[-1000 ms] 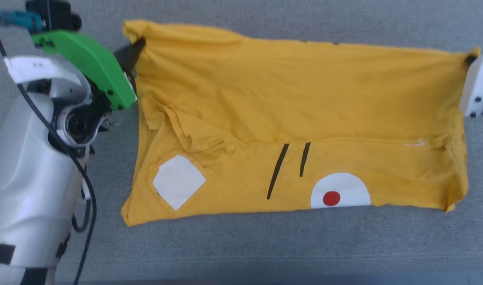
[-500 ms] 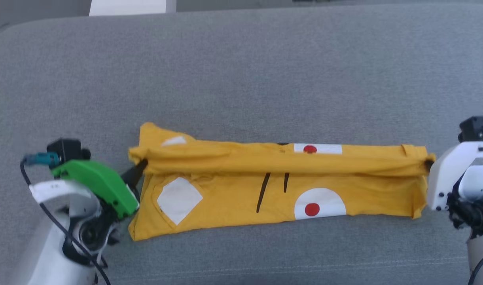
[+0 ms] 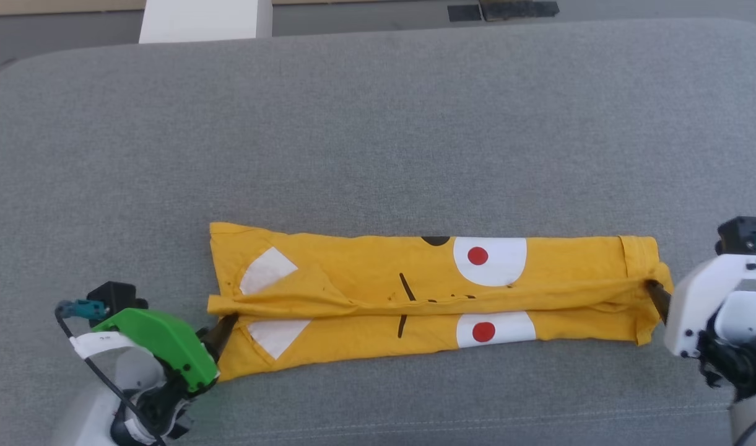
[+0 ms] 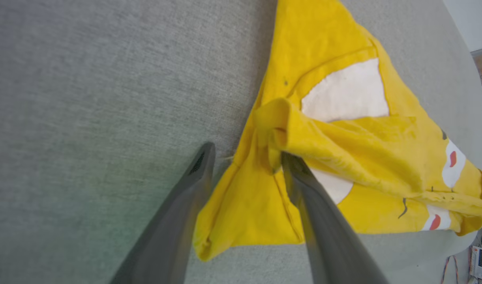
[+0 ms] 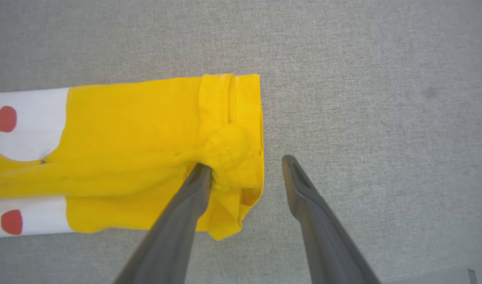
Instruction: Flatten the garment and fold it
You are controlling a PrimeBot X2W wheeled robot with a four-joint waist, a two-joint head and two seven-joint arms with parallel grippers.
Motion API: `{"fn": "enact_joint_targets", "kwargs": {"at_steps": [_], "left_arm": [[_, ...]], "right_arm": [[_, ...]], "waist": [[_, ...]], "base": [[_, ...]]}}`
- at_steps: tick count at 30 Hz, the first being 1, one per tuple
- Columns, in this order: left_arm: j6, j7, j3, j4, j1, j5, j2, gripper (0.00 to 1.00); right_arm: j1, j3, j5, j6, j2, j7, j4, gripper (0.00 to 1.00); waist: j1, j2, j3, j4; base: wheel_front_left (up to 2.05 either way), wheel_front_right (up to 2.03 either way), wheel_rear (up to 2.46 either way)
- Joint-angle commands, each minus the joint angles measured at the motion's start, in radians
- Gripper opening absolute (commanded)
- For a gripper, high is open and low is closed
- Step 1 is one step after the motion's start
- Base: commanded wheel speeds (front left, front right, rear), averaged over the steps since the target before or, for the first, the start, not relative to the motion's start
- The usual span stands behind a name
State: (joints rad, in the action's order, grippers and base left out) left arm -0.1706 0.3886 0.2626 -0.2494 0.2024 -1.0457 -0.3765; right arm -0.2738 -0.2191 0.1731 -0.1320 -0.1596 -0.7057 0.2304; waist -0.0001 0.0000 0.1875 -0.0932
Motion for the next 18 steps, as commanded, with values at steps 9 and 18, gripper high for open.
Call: {"fn": "enact_joint_targets", "kwargs": {"at_steps": [9,18], "left_arm": [[-0.09,-0.008,-0.042,0.133,-0.005,0.071,-0.108,1.0],[-0.043,-0.338,-0.057,0.164,0.051,0.26,-0.123,1.0]], "right_arm": [[0.071,-0.119,0.122,0.001,-0.112,-0.116,-0.181,1.0],[0.068,-0.209,0.19,0.001,-0.109,-0.268,-0.278,1.0]], "waist": [[0.0001,0.0,-0.054,0.04],[0.0001,0.0,-0.016,0.071]], "base": [[0.0,0.0,0.0],[0.0,0.0,0.0]]}}
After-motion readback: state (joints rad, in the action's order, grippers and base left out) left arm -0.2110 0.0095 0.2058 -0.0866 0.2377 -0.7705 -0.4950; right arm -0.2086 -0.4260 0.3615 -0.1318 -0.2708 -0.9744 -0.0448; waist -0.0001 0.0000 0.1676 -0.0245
